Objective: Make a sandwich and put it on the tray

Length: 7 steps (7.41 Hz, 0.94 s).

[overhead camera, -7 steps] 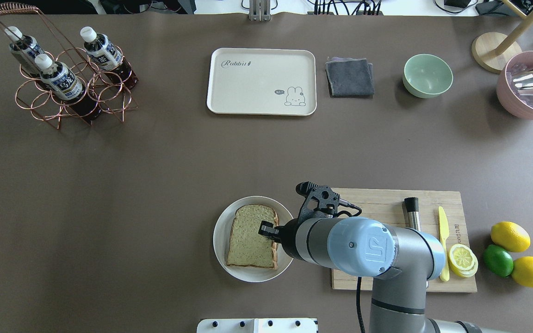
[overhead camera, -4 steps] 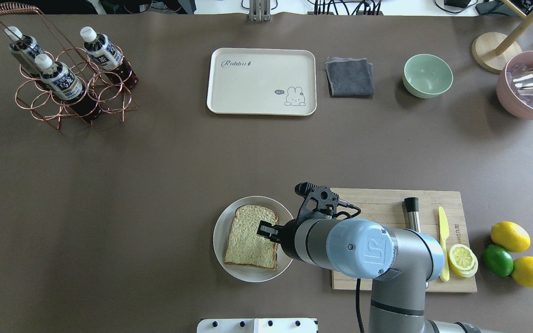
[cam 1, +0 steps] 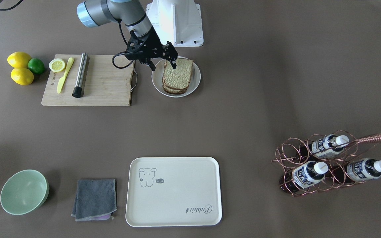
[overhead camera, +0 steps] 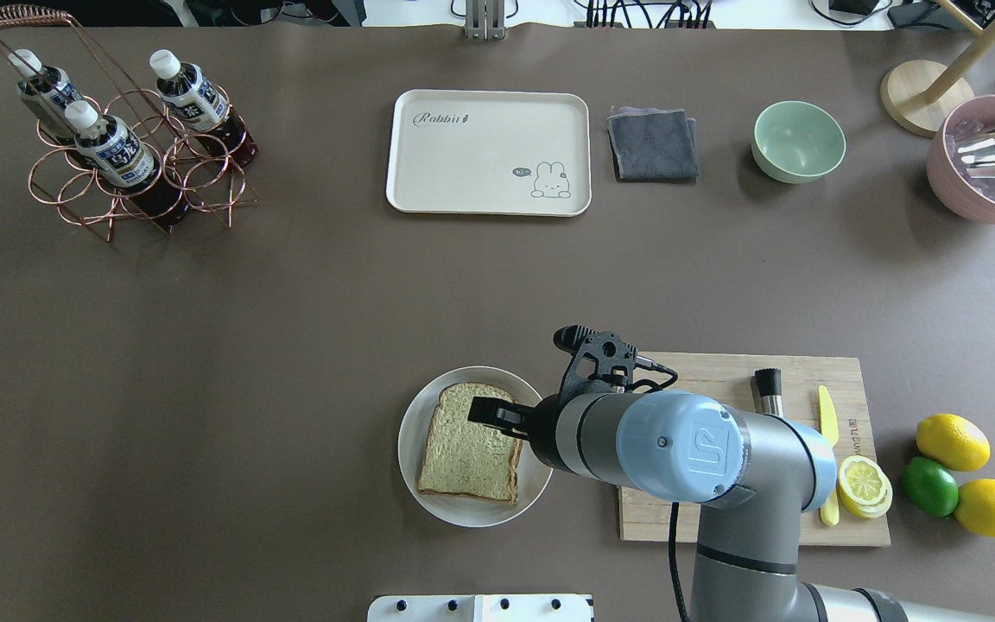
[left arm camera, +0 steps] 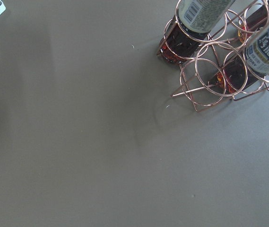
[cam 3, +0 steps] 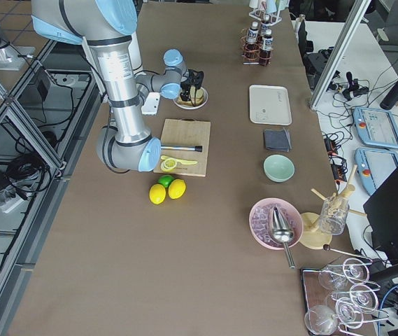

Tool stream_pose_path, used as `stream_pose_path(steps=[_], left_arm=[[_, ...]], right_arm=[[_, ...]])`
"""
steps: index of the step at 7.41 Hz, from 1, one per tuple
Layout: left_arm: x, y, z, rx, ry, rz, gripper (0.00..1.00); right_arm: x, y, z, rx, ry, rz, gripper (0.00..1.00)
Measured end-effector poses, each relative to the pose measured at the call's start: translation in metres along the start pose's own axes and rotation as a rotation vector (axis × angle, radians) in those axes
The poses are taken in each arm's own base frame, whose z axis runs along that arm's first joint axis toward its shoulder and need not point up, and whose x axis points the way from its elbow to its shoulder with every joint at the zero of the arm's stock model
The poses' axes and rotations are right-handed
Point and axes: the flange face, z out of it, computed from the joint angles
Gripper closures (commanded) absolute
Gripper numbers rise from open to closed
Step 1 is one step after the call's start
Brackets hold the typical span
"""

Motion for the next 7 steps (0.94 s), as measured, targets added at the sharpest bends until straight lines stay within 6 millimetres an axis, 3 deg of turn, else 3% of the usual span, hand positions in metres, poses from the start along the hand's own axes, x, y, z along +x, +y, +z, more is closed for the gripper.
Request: stream_pose_path(steps=[2,4,5,7], left_arm=[[0.002,0.000,-0.001,0.001,0.004,-0.002,0.02],[0.013,0.001,-0.005,0.000,0.046,-0.039,0.02],[0.027,0.001,-0.004,0.007,0.068,-0.070,0.02],[0.072,0.004,0.018,0.002,0.129,-0.124,0.02]], right_arm=[[0.003,-0.033,-0.009,-0.007,0.015,-0.012,0.00],[0.021,-0.084,-0.020,-0.013,0.096,-0.038,0.00],[0.038,-0.109,-0.026,-0.015,0.141,-0.063,0.00],[0.096,-0.154,-0.049,-0.023,0.217,-0.114,0.00]])
